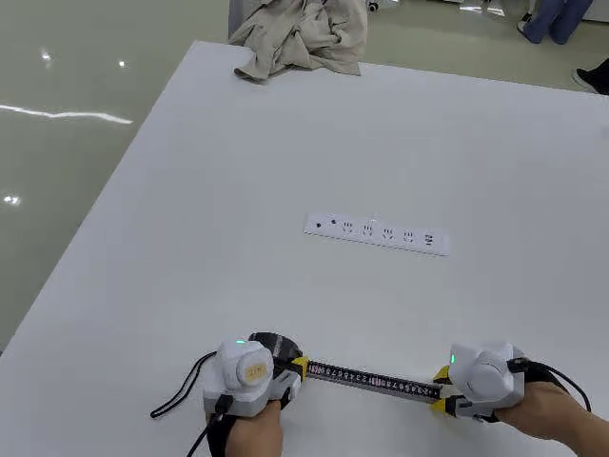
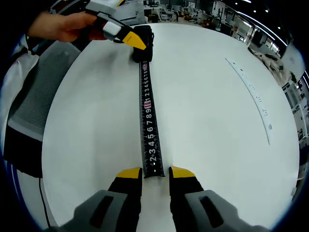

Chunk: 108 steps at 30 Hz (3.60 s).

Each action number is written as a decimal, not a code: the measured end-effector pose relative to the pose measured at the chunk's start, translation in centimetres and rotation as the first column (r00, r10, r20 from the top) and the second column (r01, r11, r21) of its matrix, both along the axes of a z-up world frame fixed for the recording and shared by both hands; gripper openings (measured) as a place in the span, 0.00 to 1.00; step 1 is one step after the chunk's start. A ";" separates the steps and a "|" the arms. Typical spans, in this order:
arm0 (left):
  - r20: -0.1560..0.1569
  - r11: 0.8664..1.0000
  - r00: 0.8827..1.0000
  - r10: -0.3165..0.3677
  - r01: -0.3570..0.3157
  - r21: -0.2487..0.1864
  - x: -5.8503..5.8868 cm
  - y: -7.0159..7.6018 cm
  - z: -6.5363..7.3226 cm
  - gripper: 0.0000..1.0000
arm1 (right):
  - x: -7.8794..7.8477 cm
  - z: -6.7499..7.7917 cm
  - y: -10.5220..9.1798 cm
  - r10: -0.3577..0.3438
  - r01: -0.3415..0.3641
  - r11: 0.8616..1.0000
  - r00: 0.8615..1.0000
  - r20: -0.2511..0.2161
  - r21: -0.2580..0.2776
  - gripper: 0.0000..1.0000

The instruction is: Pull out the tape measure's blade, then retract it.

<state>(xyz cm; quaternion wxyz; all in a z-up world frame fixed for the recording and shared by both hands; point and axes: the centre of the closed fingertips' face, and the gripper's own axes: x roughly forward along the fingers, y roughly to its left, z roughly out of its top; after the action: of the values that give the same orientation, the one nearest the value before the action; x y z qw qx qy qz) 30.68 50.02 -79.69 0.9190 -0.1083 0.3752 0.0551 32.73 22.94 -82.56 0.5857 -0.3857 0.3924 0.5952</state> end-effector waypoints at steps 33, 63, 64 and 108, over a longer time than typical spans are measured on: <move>0.009 1.000 0.999 -0.031 0.031 0.001 0.5 -0.8 0.1 0.63 | -0.2 0.0 0.0 0.011 -0.011 1.000 1.000 0.013 0.003 0.15; 0.014 0.998 0.998 -0.060 0.060 0.017 0.4 -0.8 0.2 0.59 | -0.2 0.0 0.9 0.001 -0.001 1.000 1.000 -0.003 0.008 0.14; 0.015 0.998 0.998 -0.059 0.059 0.014 0.4 -0.8 0.1 0.59 | -0.2 0.0 1.1 -0.003 0.003 1.000 1.000 -0.005 0.011 0.14; 0.016 0.997 0.997 -0.075 0.075 0.017 0.3 -0.8 0.2 0.59 | -0.7 0.0 5.2 0.021 -0.019 0.999 0.999 -0.036 0.041 0.14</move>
<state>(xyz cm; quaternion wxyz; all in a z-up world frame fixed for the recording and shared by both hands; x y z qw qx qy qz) 31.01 49.21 -79.53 0.9244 -0.0869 0.3706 0.0227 32.01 28.18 -82.55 0.5802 -0.3665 0.3869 0.6159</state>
